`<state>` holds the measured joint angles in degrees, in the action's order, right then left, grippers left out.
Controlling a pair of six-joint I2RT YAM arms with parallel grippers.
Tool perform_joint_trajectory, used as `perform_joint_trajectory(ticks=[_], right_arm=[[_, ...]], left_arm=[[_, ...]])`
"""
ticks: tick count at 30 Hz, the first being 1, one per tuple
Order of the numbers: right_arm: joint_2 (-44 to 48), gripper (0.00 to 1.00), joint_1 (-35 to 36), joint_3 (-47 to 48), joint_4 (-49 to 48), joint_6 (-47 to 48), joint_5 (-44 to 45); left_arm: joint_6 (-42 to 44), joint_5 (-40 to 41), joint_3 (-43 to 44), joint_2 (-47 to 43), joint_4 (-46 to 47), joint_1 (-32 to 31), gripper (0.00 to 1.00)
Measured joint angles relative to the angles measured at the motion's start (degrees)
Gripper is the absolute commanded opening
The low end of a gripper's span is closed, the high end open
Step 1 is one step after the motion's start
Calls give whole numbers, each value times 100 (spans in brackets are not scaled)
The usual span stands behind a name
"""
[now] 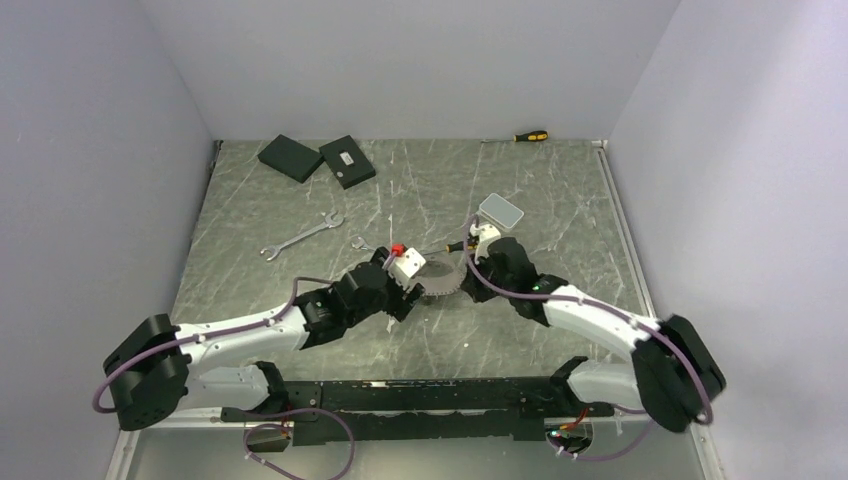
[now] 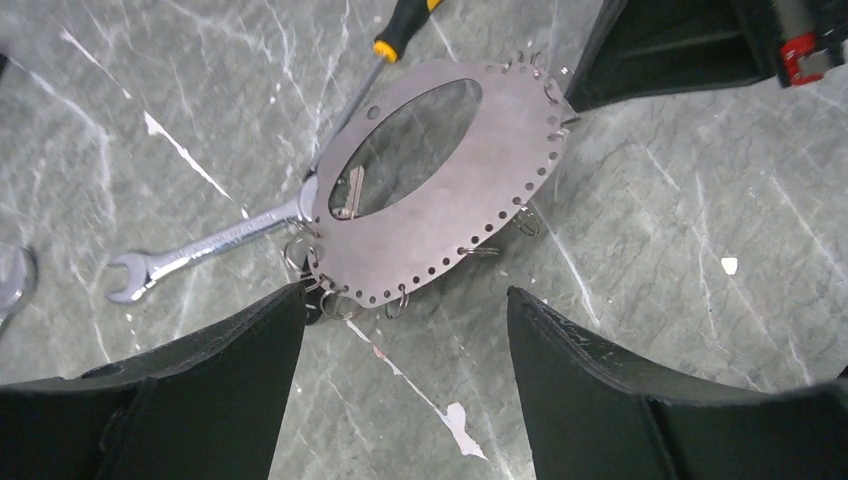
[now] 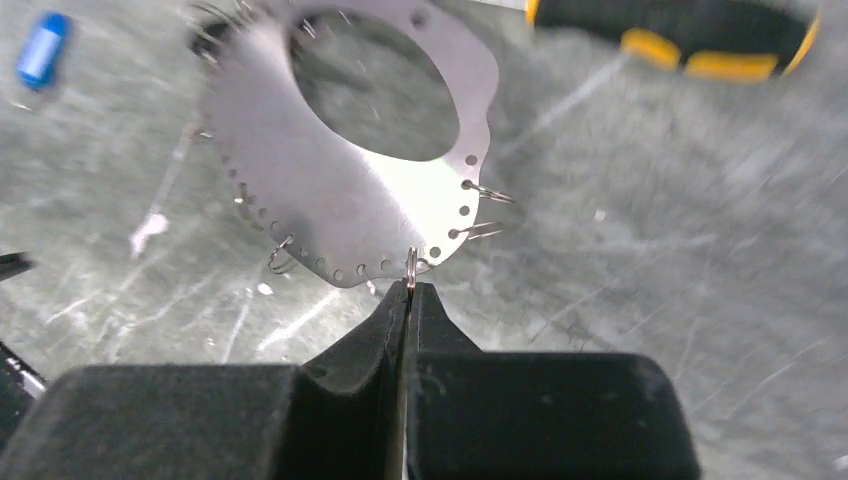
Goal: Put the keys on the keyring
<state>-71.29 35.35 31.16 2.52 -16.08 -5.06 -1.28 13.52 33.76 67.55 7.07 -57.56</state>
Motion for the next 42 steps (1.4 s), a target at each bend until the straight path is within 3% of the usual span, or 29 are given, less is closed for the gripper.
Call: perform_joint_trajectory(ticks=[9, 26, 32, 42], right_arm=[[1613, 0, 136, -221, -975, 1394, -96], [2710, 0, 1187, -280, -1263, 4063, -1086], [3143, 0, 1388, -702, -1574, 4544, -1591], [3036, 0, 1432, -702, -1932, 4568, -2253]], left_arm=[[413, -227, 369, -601, -317, 0, 77], [457, -531, 507, -1696, -1060, 11, 72], [542, -1390, 76, -2319, -1067, 15, 63], [1274, -2721, -243, -2468, -179, 15, 59]])
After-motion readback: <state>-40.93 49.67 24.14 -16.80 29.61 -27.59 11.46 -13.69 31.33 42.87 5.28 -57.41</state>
